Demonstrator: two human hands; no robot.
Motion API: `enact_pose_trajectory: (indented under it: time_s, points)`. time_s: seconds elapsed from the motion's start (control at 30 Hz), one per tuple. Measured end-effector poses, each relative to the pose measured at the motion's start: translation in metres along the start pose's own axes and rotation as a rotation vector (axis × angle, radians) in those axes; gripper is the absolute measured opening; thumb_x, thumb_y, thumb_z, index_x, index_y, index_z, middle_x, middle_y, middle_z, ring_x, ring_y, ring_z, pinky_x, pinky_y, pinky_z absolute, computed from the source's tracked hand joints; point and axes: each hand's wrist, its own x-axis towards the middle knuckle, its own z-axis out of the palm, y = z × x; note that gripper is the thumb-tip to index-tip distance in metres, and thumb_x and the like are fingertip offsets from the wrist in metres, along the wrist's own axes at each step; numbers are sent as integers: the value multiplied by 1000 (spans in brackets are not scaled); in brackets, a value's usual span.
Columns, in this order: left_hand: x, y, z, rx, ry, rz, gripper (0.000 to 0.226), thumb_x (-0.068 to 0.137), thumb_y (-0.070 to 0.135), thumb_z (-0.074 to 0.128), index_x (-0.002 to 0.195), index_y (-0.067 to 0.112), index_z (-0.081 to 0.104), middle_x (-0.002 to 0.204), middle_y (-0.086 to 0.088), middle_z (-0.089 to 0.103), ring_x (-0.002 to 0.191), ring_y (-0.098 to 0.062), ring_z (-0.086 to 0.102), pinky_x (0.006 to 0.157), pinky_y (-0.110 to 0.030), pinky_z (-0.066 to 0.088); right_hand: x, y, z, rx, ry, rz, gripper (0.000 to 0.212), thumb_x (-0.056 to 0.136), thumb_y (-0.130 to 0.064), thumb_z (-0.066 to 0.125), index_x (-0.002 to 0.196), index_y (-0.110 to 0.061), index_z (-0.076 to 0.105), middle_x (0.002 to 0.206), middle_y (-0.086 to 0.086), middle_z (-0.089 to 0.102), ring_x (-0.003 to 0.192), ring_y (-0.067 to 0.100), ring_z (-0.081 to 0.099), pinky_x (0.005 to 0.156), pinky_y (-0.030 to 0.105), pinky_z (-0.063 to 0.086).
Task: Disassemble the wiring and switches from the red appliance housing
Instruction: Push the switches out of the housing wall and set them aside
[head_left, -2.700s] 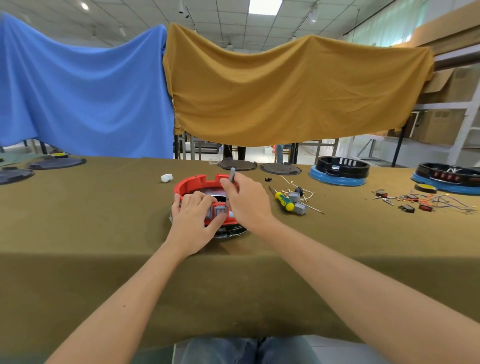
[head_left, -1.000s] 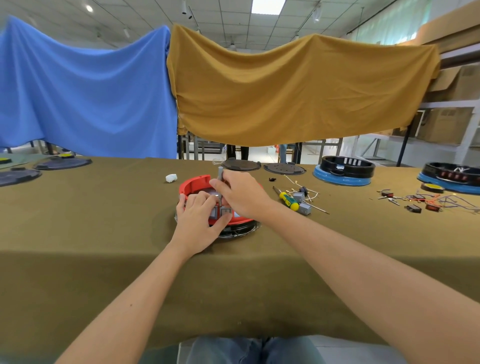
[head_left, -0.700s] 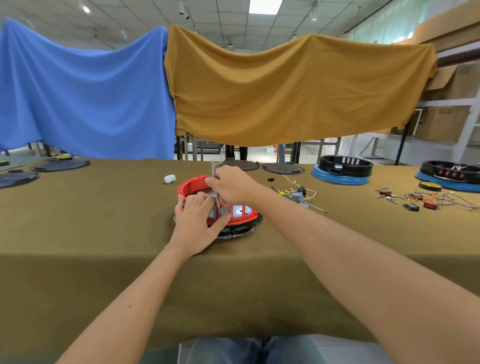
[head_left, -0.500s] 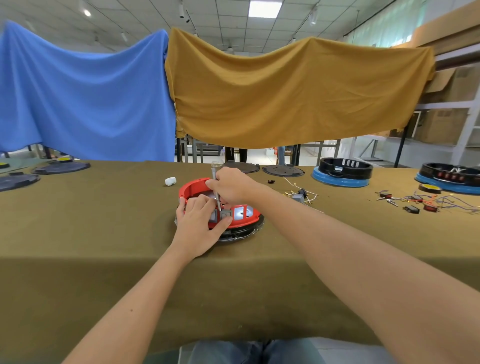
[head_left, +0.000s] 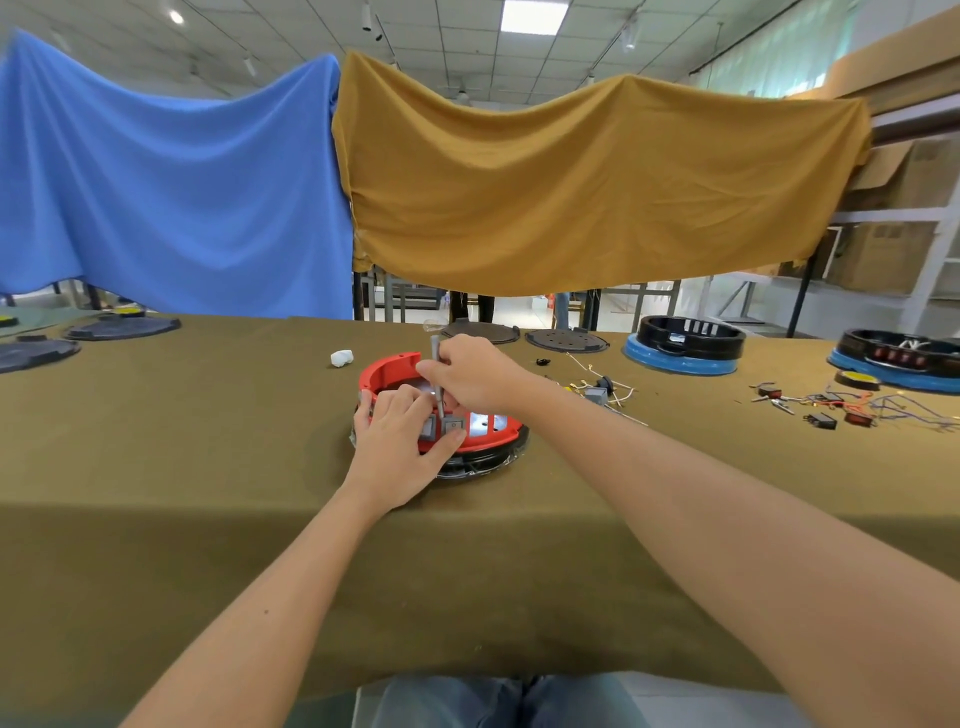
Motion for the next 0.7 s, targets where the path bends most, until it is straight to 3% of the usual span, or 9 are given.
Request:
enact_pose_trajectory:
  time_s: [0.17,0.3,0.43,0.57,0.7]
  points:
    - [-1,-1,1,11,-4,1,37,92,51,55,112,21,62,107,8,52,117,-17,42,121,-49,3,9,-8,1,-102,-9,53,41,104,-26,43,66,-12,48,68,6,54,63,22,53,64,33,47]
    - [0,0,-1,1,-16,-6,46,87,57,45,110,21,62,106,9,50,116,-17,42,121,-50,4,2,-6,1,-29,3,30,39,106,-24,42,73,-6,52,73,12,58,66,22,55,66,40,49]
    - [0,1,-2,-17,-20,-5,47,86,59,43,110,22,60,105,13,45,118,-18,42,120,-52,7,-11,12,-1,160,219,38,35,105,-27,44,84,-3,58,72,12,61,63,22,55,72,49,56]
    - [0,0,-3,-1,-45,-13,56,85,65,36,114,23,58,110,11,47,121,-17,40,120,-49,4,-22,22,-5,185,216,11,34,106,-28,44,82,-8,56,69,7,64,62,20,62,71,44,57]
    - [0,0,-2,1,-43,-14,63,82,69,30,115,23,58,112,11,48,122,-17,40,120,-49,4,-22,22,-5,151,241,1,37,106,-29,45,89,1,59,75,15,68,63,19,61,71,45,56]
